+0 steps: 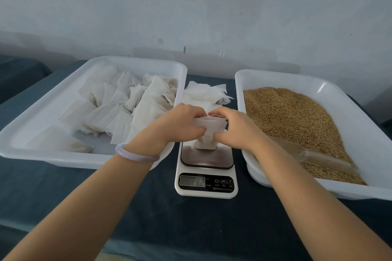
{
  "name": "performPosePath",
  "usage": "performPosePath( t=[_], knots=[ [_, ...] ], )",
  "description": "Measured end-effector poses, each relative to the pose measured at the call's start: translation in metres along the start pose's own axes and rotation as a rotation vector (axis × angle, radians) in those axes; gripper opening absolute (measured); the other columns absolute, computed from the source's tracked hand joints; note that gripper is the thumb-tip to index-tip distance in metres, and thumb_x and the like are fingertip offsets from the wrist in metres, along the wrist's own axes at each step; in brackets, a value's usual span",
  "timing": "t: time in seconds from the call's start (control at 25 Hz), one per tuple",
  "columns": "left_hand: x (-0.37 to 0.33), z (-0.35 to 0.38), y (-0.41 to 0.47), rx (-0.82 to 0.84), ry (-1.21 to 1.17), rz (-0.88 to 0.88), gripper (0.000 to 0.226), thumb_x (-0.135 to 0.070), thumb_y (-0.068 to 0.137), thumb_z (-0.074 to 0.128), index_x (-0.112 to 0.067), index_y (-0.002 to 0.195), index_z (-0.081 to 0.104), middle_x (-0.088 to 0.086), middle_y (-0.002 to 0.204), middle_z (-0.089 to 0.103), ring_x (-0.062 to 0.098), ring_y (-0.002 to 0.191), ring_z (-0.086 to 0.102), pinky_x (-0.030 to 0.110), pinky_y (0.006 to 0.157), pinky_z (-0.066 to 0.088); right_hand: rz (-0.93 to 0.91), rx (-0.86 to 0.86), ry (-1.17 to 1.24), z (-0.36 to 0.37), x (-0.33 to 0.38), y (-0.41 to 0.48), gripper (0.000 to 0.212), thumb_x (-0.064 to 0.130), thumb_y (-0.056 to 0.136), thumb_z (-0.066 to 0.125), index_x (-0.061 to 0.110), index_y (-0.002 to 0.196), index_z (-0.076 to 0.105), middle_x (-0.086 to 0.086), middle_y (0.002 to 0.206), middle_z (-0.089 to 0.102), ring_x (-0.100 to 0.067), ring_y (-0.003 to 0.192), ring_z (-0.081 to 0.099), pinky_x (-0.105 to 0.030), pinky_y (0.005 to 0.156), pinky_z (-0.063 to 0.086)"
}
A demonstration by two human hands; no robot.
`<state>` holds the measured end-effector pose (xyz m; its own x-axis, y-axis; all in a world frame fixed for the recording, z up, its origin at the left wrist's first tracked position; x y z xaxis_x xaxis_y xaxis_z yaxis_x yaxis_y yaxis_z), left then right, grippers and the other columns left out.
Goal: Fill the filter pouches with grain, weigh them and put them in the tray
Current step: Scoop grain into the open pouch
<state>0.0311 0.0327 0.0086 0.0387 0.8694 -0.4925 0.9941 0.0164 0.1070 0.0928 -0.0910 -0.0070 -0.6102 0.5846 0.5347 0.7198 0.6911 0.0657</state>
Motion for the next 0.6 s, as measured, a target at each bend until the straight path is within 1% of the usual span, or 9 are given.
performPosePath(
  t=[0.32,0.44,0.52,0.6],
  knots=[
    [-0.0002,0.0002,0.0003,-0.001,0.002,0.003,0.025,-0.014,0.081,0.060,-0.014,0.105,0.068,-0.004,0.078,0.058,0.015,0.077,0.052,0.023,0.069,0.039,0.000,0.006,0.020,-0.0011,0.0011,-0.0033,0.056,0.021,0.072,0.065,0.028,0.125,0.053,0.008,0.117,0.060,-0.008,0.086,0.050,-0.023,0.073,0.038],
    [-0.0004,0.0007,0.0005,0.000,0.001,0.013,0.023,-0.015,0.081,0.060,-0.014,0.103,0.068,-0.006,0.076,0.057,0.015,0.076,0.052,0.023,0.068,0.038,-0.004,0.001,0.019,-0.0019,0.0021,-0.0043,0.052,0.021,0.072,0.065,0.028,0.122,0.055,0.012,0.108,0.060,-0.008,0.084,0.051,-0.022,0.070,0.039],
    [0.0007,0.0011,0.0007,0.001,0.009,0.012,0.021,-0.015,0.081,0.061,-0.015,0.100,0.068,-0.007,0.074,0.057,0.015,0.075,0.053,0.023,0.068,0.040,0.000,0.002,0.016,-0.0015,0.0025,-0.0039,0.037,0.022,0.072,0.064,0.030,0.108,0.059,0.014,0.093,0.059,-0.009,0.075,0.051,-0.022,0.061,0.037],
    [0.0012,0.0019,0.0010,0.013,0.023,0.018,0.017,-0.015,0.079,0.063,-0.017,0.095,0.068,-0.013,0.067,0.054,0.013,0.071,0.052,0.023,0.066,0.039,0.016,-0.009,0.005,-0.0012,0.0010,-0.0029,0.016,0.023,0.074,0.065,0.032,0.084,0.057,0.013,0.078,0.058,-0.011,0.068,0.052,-0.023,0.055,0.036]
  ],
)
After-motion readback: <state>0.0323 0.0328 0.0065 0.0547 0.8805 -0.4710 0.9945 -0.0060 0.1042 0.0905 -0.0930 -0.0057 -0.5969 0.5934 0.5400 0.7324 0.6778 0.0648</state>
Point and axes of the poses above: each hand's wrist, its own y-axis towards the middle knuckle, its own z-axis out of the palm, x = y × z, the point moved 5 cm from there along y, towards the middle knuckle
